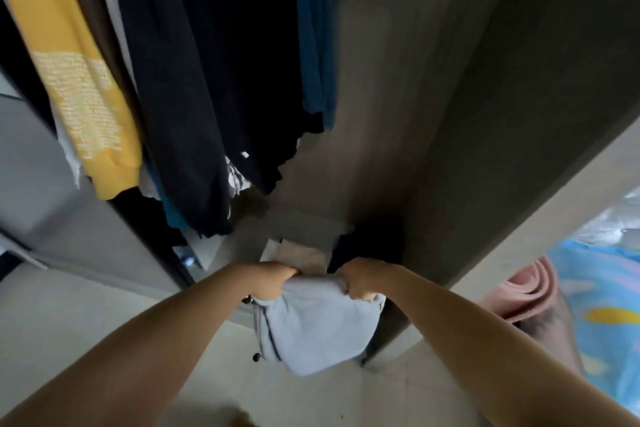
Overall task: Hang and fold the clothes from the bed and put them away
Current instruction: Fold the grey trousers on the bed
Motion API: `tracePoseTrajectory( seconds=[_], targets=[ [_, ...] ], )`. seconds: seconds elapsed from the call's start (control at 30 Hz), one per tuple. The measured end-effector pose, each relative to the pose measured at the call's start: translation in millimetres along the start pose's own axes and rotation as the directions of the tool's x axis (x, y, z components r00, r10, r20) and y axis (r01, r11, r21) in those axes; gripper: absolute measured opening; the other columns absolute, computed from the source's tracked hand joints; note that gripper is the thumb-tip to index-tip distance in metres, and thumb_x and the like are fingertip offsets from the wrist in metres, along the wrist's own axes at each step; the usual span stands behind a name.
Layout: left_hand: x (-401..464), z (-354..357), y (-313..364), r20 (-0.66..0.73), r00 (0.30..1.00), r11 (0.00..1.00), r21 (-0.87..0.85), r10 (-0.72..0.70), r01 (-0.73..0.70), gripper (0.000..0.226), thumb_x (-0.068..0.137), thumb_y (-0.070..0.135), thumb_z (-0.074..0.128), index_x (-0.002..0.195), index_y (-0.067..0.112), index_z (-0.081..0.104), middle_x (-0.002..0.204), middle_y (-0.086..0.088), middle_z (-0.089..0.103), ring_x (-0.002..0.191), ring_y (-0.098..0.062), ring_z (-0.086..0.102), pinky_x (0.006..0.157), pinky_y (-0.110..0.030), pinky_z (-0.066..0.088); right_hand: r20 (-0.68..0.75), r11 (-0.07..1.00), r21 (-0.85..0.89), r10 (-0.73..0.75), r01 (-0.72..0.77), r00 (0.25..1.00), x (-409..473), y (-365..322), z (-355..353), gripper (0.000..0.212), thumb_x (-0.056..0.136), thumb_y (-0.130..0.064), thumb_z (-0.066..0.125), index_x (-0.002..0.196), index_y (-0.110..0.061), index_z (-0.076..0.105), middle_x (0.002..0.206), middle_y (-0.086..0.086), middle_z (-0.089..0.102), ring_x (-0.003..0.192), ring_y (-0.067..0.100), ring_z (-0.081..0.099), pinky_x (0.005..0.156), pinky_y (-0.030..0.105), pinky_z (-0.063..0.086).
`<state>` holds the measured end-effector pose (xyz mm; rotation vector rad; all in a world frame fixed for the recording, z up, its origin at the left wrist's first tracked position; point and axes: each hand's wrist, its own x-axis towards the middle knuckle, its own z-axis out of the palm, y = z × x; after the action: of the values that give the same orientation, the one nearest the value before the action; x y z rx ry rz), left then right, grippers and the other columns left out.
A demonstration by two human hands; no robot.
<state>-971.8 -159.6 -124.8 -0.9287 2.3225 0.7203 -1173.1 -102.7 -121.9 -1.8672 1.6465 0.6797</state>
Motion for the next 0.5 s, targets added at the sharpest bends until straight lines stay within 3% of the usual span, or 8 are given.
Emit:
tracePoseTrajectory(
  seconds=[0.1,0.2,0.3,0.5],
  targets=[
    [34.4,-29.8,-13.7,-0.012,1.0,1.0,-0.022,0.021,-0.021,0.054,0.08,-0.002,0.055,0.131,0.011,0.042,0.119,-0.017,0.055,0.107,-0.032,0.055,0.071,-0.026,0.04,-0.028,0.997,0.001,0.072,-0.072,0.997,31.2,20.3,-18.9,0.034,0.087,-0.005,0.049,0.118,-0.01,0.062,0.108,0.011,0.067,0.092,0.028,0.064,0.067,0.033,0.053],
    [79.1,-62.1,-23.2,-0.118,0.991,0.998,-0.01,0.067,-0.069,0.05,0.085,-0.001,0.047,0.134,0.007,0.043,0.136,-0.015,0.047,0.123,-0.028,0.046,0.093,-0.025,0.035,-0.116,0.987,0.069,0.155,-0.148,0.981,57.6,49.6,-43.6,0.033,0.092,-0.013,0.049,0.123,-0.015,0.059,0.12,0.009,0.062,0.108,0.03,0.06,0.086,0.037,0.051],
    [132.8,-103.6,-29.0,-0.172,0.979,0.993,-0.029,0.111,-0.118,0.044,0.089,-0.004,0.042,0.132,0.006,0.046,0.136,-0.017,0.049,0.121,-0.028,0.05,0.085,-0.019,0.035,-0.152,0.97,0.088,0.239,-0.228,0.959,84.2,88.5,-81.8,0.036,0.095,-0.014,0.046,0.13,-0.017,0.056,0.129,0.01,0.058,0.116,0.03,0.056,0.094,0.04,0.048],
    [233.0,-167.0,-21.0,-0.292,0.936,0.981,0.058,0.196,-0.188,0.048,0.094,0.007,0.042,0.141,0.013,0.038,0.142,-0.015,0.043,0.127,-0.029,0.046,0.1,-0.038,0.04,-0.288,0.914,0.032,0.396,-0.404,0.872,115.8,163.5,-137.8,0.037,0.098,-0.016,0.037,0.131,-0.016,0.054,0.132,0.012,0.056,0.122,0.03,0.054,0.094,0.04,0.046]
  ],
)
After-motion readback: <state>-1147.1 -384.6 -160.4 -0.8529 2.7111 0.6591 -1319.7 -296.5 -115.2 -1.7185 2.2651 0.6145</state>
